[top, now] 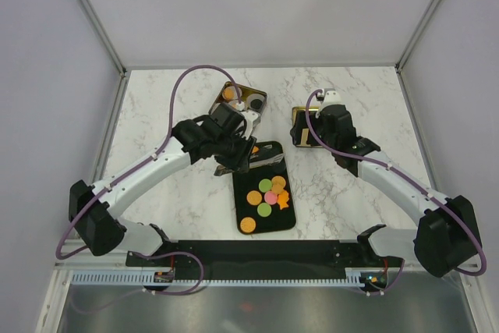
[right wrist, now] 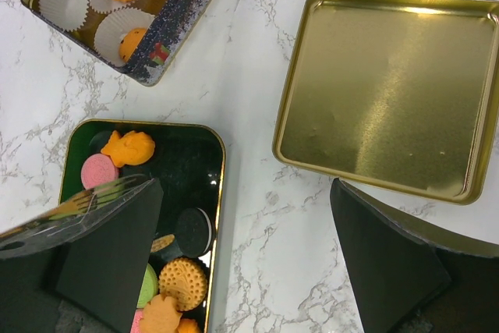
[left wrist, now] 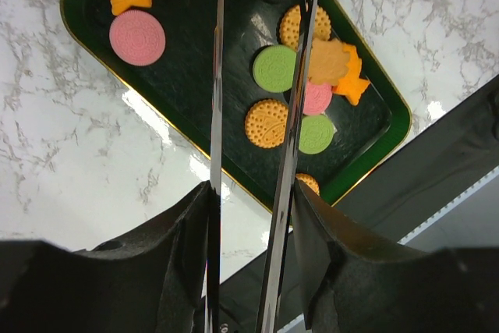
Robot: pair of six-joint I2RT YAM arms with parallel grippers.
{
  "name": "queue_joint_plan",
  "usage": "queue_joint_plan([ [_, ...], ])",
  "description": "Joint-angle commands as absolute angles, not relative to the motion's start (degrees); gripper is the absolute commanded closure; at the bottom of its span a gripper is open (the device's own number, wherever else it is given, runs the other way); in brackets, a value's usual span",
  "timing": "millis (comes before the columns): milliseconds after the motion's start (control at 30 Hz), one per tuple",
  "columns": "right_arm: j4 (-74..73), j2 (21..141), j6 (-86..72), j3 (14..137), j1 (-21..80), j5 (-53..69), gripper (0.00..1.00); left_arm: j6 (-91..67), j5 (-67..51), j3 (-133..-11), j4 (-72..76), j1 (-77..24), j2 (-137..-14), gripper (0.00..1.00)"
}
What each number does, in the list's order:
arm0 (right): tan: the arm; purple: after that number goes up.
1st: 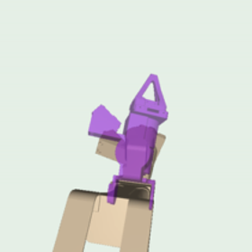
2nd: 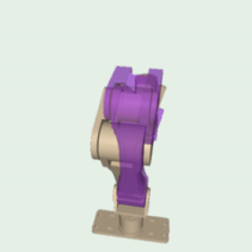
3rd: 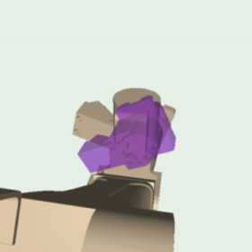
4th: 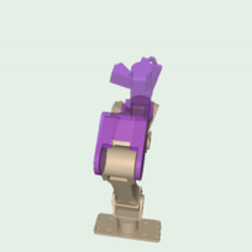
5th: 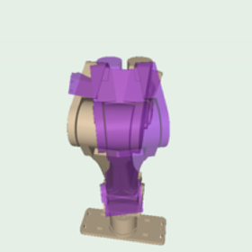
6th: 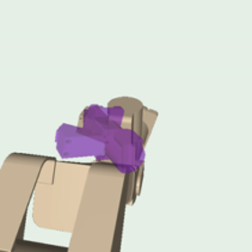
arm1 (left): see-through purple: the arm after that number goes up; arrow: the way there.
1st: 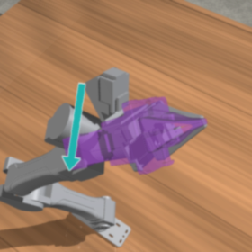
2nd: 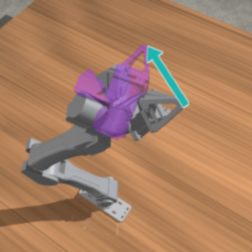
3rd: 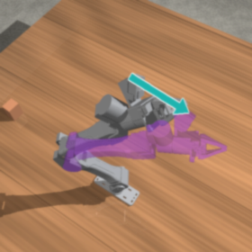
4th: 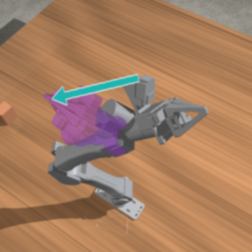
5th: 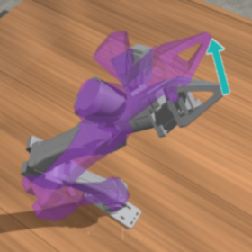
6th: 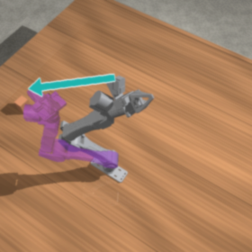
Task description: Pack the cookies
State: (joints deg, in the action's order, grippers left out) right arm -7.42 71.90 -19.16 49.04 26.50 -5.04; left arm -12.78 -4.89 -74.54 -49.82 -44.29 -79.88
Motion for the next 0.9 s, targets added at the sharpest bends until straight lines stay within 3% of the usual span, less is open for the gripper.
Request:
queue_joint_plan([
  [0, -6.68, 71.98, -18.28, 51.86, 26.72, -5.89, 0.02, -13.01, -6.15, -74.01, -49.39, -45.35, -79.98, 0.48],
  [867, -6.68, 71.81, -18.11, 51.68, 26.72, -5.71, 0.02, -12.66, -10.81, -73.13, -43.59, -45.88, -86.92, 0.43],
])
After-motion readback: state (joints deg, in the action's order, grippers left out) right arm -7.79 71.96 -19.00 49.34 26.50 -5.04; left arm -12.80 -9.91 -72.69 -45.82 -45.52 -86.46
